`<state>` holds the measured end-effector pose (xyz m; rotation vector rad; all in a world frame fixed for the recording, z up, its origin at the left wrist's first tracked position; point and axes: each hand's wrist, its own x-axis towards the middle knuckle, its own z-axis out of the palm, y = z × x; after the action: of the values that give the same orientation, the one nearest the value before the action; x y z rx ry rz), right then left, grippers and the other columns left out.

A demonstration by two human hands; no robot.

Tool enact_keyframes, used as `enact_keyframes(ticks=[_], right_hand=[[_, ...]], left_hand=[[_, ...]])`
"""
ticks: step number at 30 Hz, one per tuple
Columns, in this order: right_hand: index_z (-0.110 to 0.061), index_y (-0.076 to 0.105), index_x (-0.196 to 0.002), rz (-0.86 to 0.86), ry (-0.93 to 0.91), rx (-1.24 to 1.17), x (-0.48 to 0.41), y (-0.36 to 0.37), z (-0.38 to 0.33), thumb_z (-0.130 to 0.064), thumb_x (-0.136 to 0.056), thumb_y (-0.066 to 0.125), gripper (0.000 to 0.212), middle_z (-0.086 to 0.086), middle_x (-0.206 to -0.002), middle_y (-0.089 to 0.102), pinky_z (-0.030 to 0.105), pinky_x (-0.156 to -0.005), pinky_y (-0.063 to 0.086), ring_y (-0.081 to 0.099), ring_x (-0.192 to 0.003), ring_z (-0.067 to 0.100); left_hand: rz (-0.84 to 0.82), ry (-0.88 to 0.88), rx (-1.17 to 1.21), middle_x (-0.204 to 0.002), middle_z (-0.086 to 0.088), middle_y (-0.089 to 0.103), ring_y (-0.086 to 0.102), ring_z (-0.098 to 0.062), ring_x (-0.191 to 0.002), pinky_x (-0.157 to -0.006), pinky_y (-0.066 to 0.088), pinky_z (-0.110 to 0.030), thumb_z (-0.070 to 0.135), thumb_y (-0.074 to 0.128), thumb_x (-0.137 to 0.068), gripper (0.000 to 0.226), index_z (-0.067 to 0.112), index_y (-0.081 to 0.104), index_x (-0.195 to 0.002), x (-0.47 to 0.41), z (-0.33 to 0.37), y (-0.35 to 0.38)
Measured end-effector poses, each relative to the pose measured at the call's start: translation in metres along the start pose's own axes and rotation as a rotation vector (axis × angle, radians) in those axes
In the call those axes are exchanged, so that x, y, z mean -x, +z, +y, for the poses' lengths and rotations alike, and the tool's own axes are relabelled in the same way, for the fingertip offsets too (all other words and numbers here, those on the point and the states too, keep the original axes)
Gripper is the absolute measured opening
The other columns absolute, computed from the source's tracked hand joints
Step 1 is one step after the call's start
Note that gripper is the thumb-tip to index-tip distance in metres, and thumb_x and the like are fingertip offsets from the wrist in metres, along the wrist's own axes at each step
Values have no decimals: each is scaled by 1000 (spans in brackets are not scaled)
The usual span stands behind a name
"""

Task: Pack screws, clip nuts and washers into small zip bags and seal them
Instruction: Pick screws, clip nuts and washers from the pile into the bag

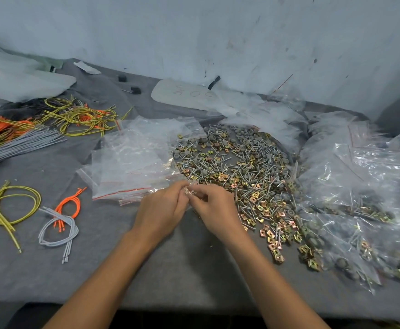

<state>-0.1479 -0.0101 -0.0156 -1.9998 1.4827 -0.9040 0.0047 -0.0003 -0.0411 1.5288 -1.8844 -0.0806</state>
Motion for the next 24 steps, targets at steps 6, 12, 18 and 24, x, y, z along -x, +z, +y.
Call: enact_keyframes(ticks=[6,12,18,24], right_hand=[[-27,66,-93,165,141,-238,5,-12,0,-29,-87,76,12,-8,-81,72,27,-69,55,67,-75,4],[-23,65,-91,84,83,-21,1,3,-10,-28,-90,73,9,-11,-82,71,35,-77,52,66,-79,9],[-29,71,-107,141,-61,267,9,17,-4,-32,-92,70,15,-6,-94,46,33,-65,44,53,-85,18],[-34,69,-101,140,-35,269,10,-27,18,-38,-94,67,8,-15,-93,53,30,-68,43,56,-81,10]], left_hand=[[-9,-12,5,-104,-7,76,69,-36,-92,-72,52,-42,41,28,-92,52,27,63,-128,0,1,-1],[-15,-31,7,-110,-6,75,68,-37,-98,-75,50,-43,36,35,-93,47,29,61,-130,0,2,-2],[16,-14,22,-100,-13,75,68,-40,-90,-73,51,-44,30,40,-91,45,24,64,-129,0,2,-2],[20,25,14,-84,-11,75,67,-37,-74,-60,48,-40,28,42,-93,43,24,66,-128,0,1,-2]])
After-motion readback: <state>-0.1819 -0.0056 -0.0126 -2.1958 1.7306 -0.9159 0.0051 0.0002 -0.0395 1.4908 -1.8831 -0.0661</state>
